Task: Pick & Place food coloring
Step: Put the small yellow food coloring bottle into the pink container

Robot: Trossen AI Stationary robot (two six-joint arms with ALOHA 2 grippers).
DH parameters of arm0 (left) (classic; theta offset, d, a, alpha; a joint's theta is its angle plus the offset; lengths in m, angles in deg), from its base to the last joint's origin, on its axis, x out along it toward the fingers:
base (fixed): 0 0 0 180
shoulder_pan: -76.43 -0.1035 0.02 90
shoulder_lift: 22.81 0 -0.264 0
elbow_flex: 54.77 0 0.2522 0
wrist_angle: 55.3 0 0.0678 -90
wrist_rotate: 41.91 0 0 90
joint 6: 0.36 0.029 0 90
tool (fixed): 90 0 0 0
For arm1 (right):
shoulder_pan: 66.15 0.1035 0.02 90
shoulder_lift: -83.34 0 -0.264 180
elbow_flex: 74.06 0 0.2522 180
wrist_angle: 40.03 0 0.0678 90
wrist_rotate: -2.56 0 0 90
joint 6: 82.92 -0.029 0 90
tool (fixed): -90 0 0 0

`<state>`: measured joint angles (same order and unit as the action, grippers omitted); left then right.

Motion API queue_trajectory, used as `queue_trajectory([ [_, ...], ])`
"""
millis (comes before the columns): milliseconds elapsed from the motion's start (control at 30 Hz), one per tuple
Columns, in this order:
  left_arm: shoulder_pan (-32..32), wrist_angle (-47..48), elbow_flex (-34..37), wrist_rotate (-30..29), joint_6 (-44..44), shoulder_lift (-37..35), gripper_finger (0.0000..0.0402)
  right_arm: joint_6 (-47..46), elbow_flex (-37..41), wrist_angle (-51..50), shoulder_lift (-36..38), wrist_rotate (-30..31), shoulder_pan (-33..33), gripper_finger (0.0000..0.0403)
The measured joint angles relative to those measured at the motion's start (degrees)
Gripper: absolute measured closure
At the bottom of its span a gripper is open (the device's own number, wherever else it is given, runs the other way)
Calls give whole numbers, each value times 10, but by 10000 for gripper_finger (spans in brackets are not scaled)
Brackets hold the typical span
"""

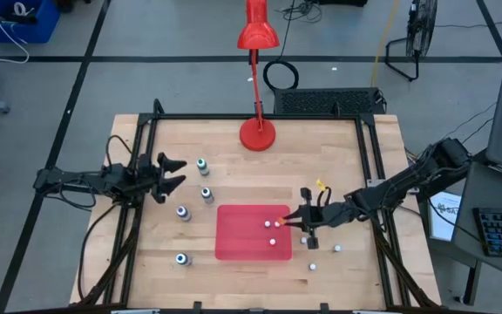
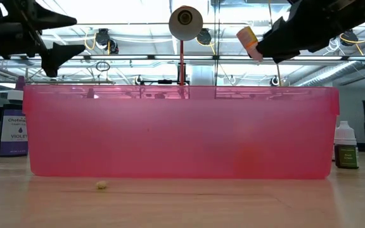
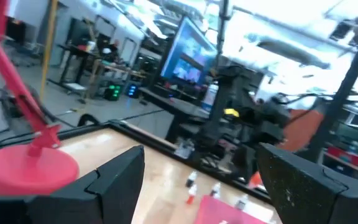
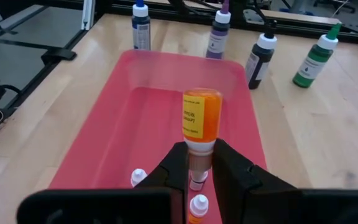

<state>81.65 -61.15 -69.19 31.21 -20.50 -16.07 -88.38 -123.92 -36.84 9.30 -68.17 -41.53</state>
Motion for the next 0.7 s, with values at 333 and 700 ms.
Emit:
queue_trajectory([
  [333, 0, 38, 0, -59, -22, 10, 96, 4, 0, 14, 0, 0, -1, 367],
  [700, 24, -104, -69, -12, -39, 333, 96, -23, 0, 15, -1, 1, -25, 367],
])
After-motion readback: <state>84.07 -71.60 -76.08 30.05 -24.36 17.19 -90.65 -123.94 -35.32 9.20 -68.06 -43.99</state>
